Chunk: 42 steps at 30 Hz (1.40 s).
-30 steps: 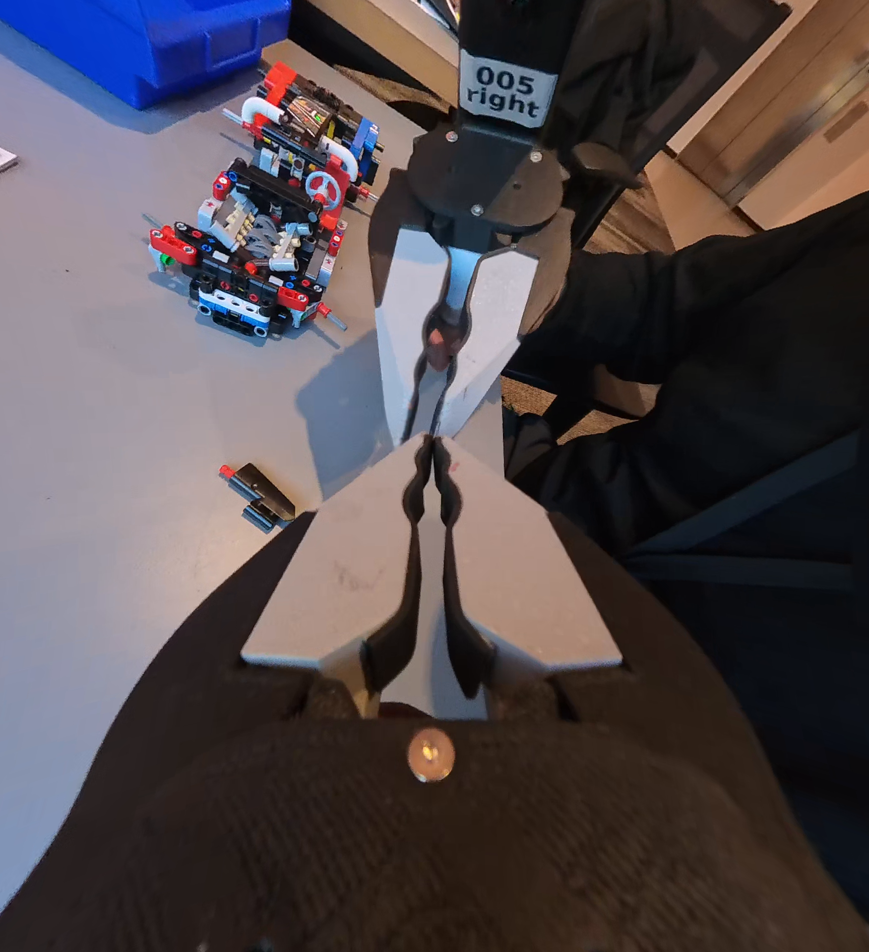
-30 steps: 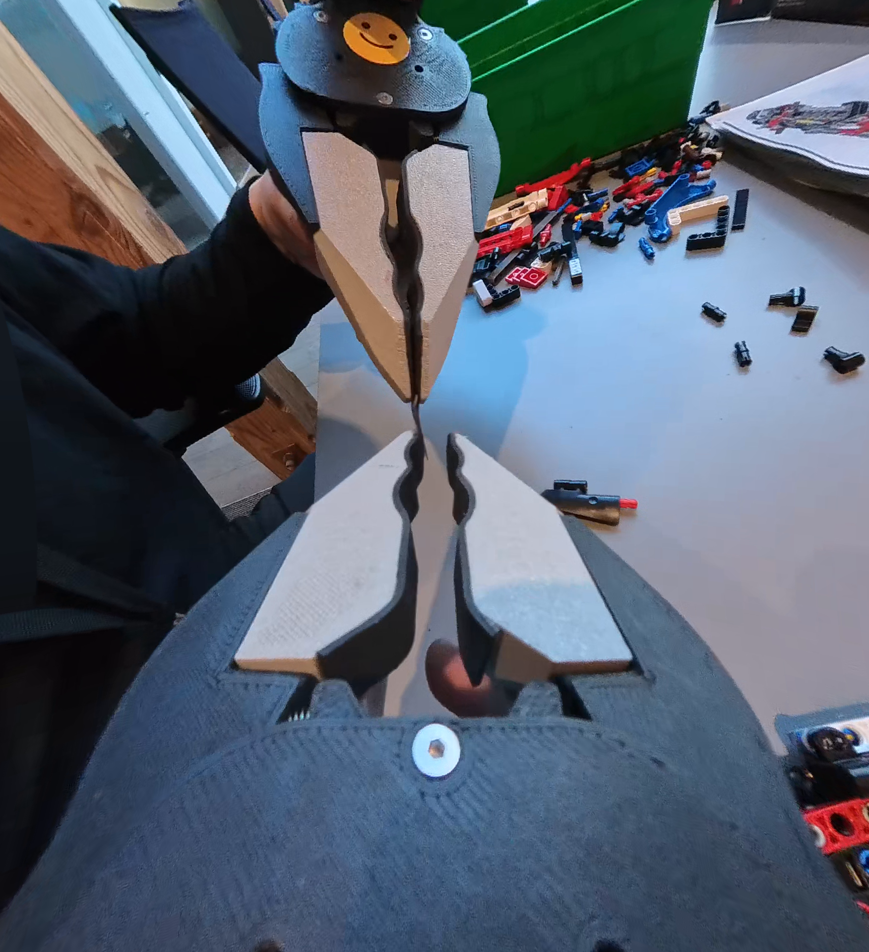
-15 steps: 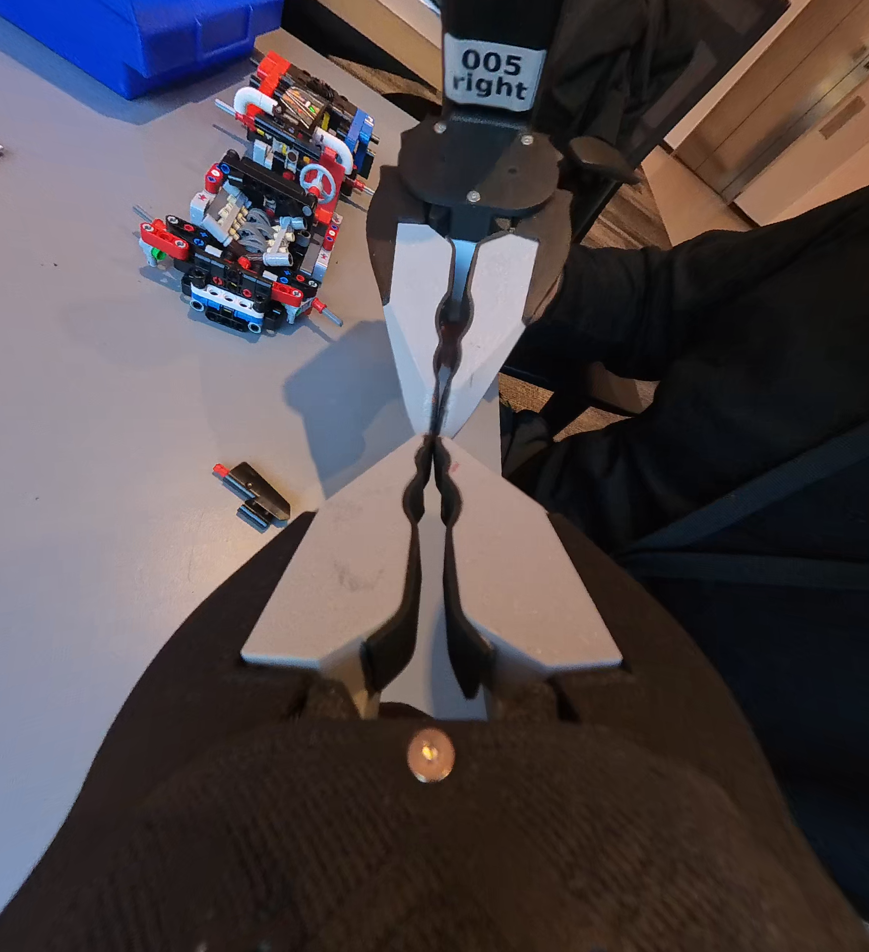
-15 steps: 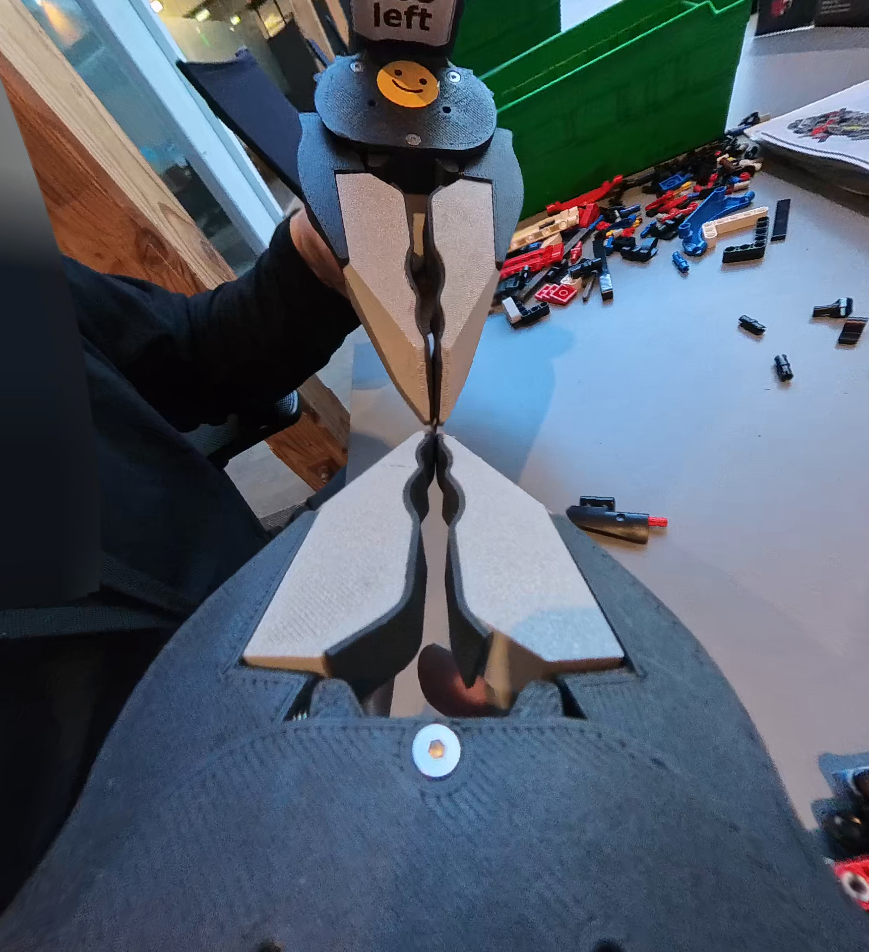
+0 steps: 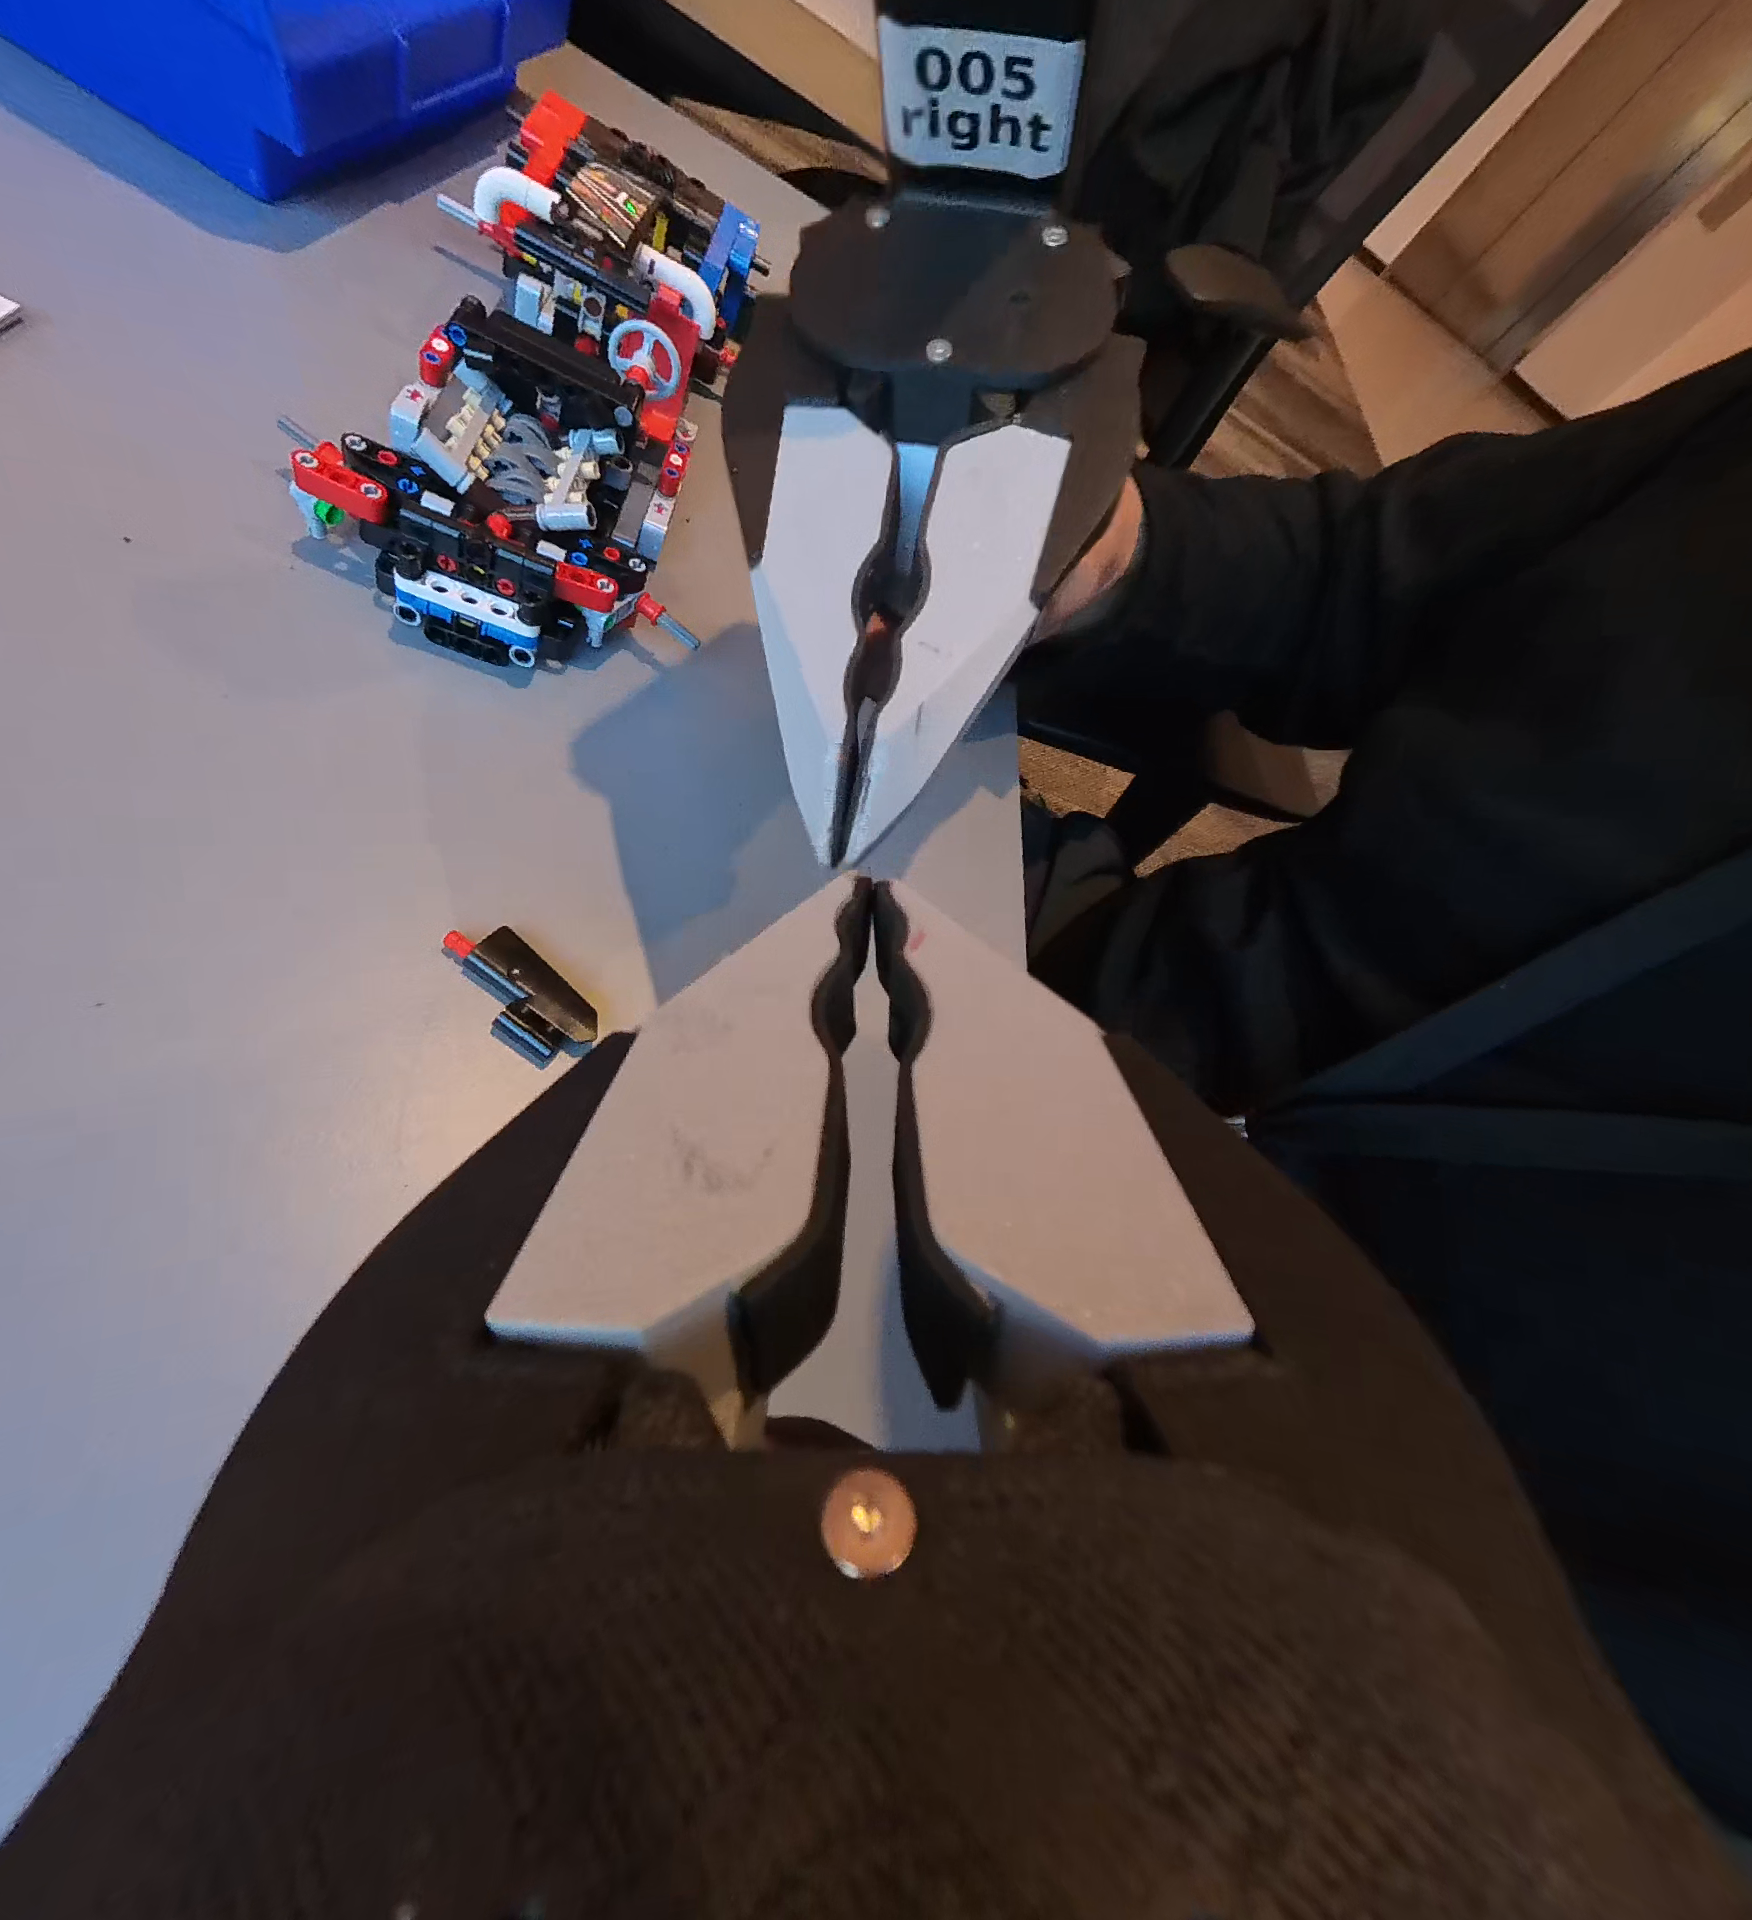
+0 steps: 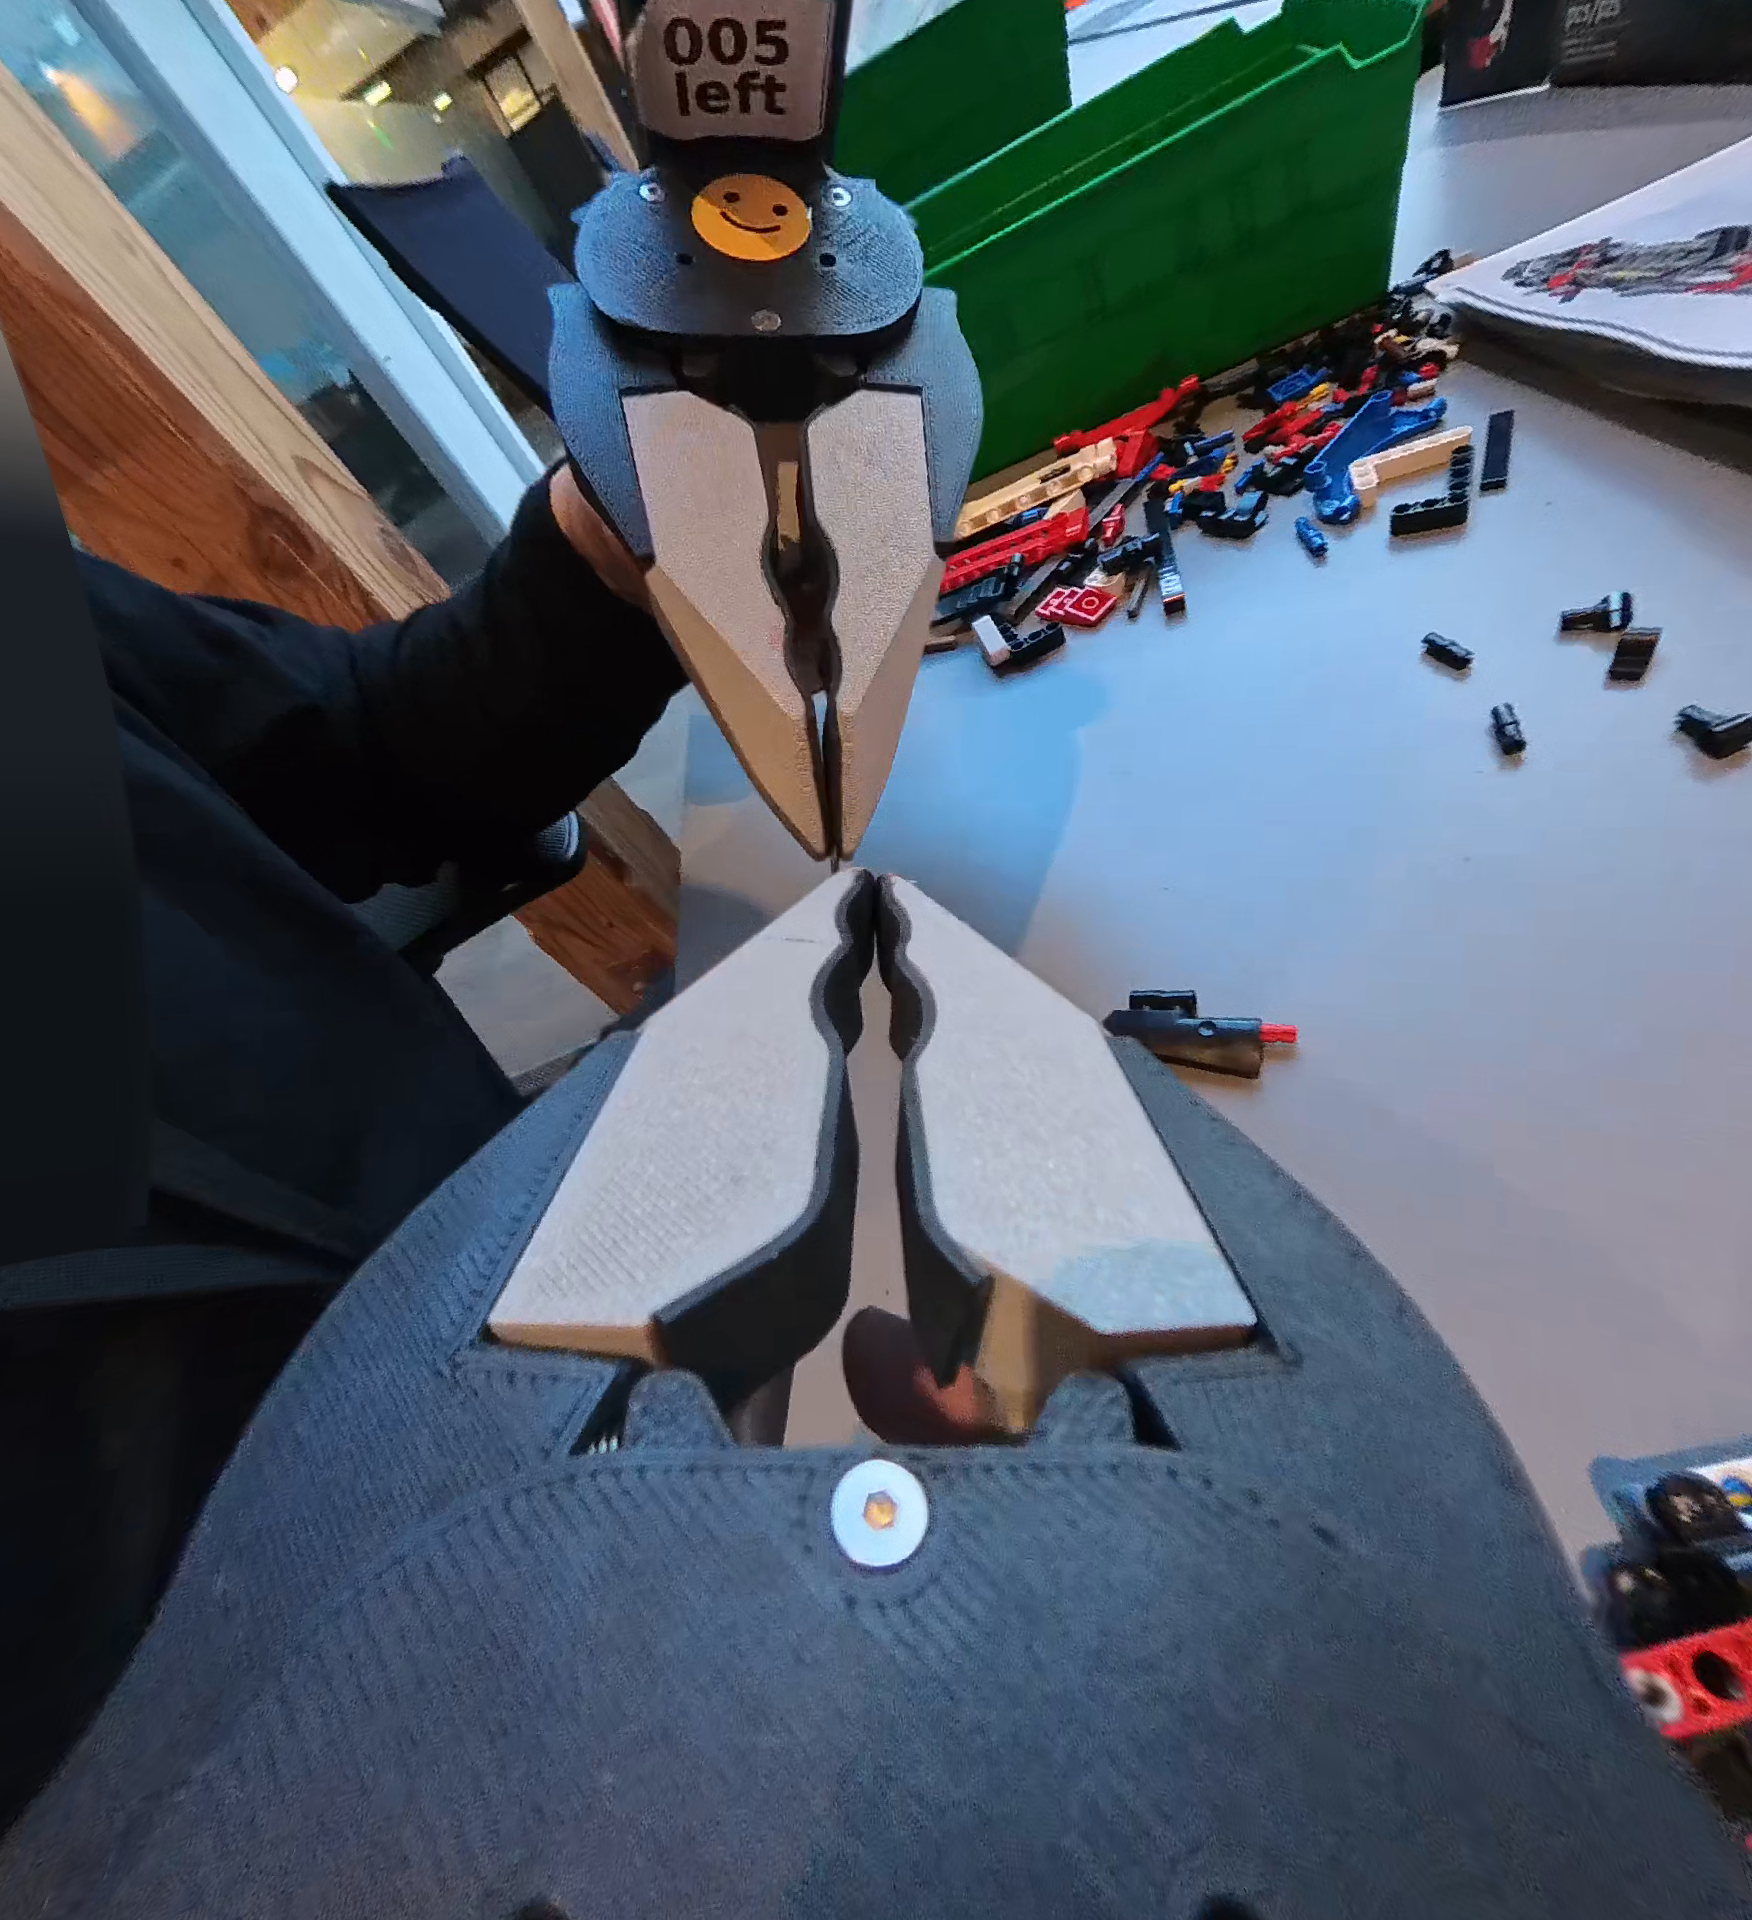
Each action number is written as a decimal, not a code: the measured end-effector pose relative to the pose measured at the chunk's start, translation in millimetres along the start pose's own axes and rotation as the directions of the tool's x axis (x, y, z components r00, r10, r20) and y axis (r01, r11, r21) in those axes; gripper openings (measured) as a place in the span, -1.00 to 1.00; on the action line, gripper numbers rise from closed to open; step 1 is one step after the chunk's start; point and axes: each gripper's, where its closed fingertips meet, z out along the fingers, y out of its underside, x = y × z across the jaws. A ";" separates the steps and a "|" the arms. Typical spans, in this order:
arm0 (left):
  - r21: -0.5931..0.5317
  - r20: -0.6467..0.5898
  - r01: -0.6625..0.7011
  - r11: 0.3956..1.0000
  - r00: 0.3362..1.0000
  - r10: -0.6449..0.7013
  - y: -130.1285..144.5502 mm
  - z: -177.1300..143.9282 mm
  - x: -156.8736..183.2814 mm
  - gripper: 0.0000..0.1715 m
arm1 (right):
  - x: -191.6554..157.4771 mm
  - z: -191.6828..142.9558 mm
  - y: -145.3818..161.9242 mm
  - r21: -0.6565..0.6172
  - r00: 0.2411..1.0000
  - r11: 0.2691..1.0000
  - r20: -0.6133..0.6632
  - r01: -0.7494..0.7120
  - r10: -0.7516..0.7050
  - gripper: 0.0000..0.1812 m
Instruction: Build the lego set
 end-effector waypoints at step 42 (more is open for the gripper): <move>-0.436 0.059 -0.331 0.837 0.917 0.394 55.7 32.9 -92.4 -0.35 | 23.3 -38.1 -15.6 0.241 0.978 0.950 -0.024 -0.197 0.209 -1.00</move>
